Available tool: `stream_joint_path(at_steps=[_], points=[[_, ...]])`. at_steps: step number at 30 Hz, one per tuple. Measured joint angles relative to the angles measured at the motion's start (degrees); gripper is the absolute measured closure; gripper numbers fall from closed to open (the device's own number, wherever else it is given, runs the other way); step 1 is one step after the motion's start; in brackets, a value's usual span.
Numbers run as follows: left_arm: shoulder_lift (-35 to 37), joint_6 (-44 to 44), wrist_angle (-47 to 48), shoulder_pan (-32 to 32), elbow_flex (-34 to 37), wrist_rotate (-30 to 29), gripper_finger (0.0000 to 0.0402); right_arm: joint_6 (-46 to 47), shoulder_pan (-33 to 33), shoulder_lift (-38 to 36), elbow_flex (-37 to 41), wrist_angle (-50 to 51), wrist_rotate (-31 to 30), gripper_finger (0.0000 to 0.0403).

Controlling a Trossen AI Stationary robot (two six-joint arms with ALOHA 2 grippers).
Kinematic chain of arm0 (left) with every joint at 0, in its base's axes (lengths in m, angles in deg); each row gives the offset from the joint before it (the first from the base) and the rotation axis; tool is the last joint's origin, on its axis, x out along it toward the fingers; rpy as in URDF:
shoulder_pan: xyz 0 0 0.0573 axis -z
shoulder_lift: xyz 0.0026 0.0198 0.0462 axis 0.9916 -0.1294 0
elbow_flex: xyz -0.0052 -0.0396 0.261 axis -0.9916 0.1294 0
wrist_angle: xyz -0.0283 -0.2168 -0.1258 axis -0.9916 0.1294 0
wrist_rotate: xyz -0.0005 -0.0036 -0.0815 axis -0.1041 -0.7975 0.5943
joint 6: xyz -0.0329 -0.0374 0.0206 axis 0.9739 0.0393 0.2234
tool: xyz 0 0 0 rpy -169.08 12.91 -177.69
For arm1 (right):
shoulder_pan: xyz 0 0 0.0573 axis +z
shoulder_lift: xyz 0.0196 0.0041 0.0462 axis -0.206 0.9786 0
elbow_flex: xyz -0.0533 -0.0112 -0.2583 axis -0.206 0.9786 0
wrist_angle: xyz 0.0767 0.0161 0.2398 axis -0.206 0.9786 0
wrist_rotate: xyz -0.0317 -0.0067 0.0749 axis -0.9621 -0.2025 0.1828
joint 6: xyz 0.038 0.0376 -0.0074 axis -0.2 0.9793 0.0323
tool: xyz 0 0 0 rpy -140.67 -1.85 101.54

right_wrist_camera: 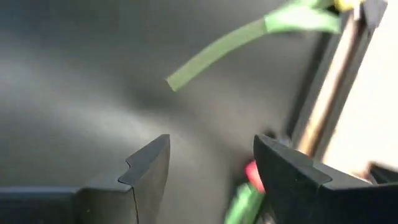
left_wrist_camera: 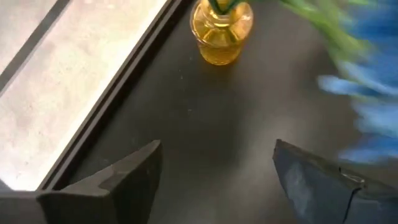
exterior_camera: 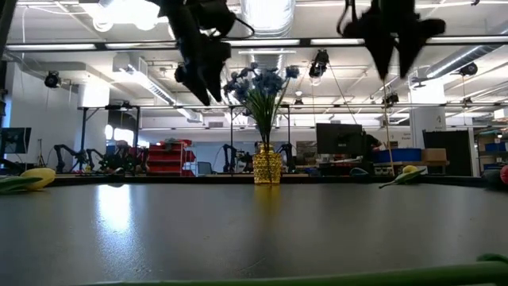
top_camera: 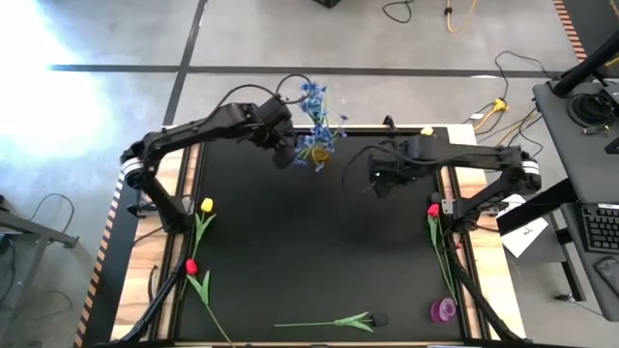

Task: Sort flowers into vase by color
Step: Put the top black flower into the yellow vase

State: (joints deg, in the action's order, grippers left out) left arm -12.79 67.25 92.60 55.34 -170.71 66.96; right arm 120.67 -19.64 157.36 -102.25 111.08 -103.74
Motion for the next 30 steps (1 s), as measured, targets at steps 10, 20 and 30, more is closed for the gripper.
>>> stream_joint_path(at_steps=[10,20,30], points=[[16.7,2.6,-14.6,5.4,15.1,2.3,0.0121,5.4,-0.8,-0.4,20.7,-1.9,8.3,0.0179],[25.7,2.8,-31.6,11.7,26.0,5.1,0.0121,-12.5,-4.1,7.3,28.6,-6.3,18.5,0.0179],[26.6,3.1,-29.5,14.1,26.4,5.1,0.0121,-30.1,-16.8,19.2,32.9,-6.8,17.4,0.0179]])
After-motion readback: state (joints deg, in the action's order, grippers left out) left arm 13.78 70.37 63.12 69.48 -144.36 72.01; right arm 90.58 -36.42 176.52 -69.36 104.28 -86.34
